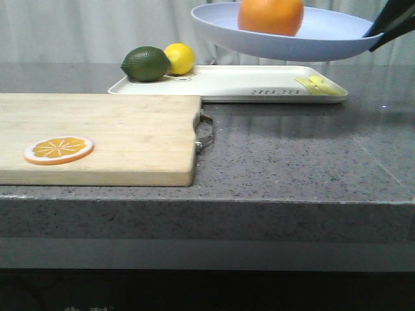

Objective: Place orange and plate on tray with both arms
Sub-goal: 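Grasp the blue plate rim with the right gripper and lift it, then carry the plate with the orange over the white tray and lower it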

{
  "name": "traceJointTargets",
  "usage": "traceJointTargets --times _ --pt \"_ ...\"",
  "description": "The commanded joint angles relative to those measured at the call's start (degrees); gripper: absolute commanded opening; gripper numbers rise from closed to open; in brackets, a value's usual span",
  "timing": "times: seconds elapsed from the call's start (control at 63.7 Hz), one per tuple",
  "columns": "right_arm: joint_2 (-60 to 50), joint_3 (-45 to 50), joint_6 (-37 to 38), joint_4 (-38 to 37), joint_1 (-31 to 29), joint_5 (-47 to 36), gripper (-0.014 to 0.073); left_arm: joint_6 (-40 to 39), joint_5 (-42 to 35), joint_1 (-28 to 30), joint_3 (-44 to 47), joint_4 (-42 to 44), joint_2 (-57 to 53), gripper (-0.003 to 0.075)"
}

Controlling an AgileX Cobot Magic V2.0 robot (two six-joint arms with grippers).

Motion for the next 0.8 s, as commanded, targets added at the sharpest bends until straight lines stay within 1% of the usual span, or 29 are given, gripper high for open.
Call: traceJointTargets --times 0.0,0.157,0.298,0.392,0.471,0.628,0.785 --pt "1.6 -8.4 3.4 2.6 1.3 -1.1 -0.0069 -0.1 -4.0 0.2 -1.6 -0.7 0.0 0.0674" --pt "9.8 -19.5 8.7 0.8 2.9 -0.3 -0.0069 -0.1 -4.0 0.2 -1.6 -0.7 0.0 0.0674" --pt "16.9 -30.6 15.3 -5.9 4.5 1.3 -0.0069 -0.1 -4.0 0.2 -1.6 -0.7 0.0 0.0674" --pt "21.2 -37.1 17.3 -8.7 5.4 2.4 -0.0069 -0.1 -4.0 0.2 -1.6 -0.7 0.0 0.0674" --pt "24.3 -41.2 17.7 -8.9 6.1 3.4 -0.0069 -0.1 -4.0 0.2 -1.6 -0.7 0.0 0.0674" --pt "29.2 -46.5 18.6 -8.9 6.9 4.7 -0.0069 -0.1 -4.0 0.2 -1.6 -0.7 0.0 0.0674" --pt "30.6 -47.3 18.6 -9.7 7.1 4.1 -0.0069 -0.1 -4.0 0.2 -1.6 -0.7 0.0 0.0674"
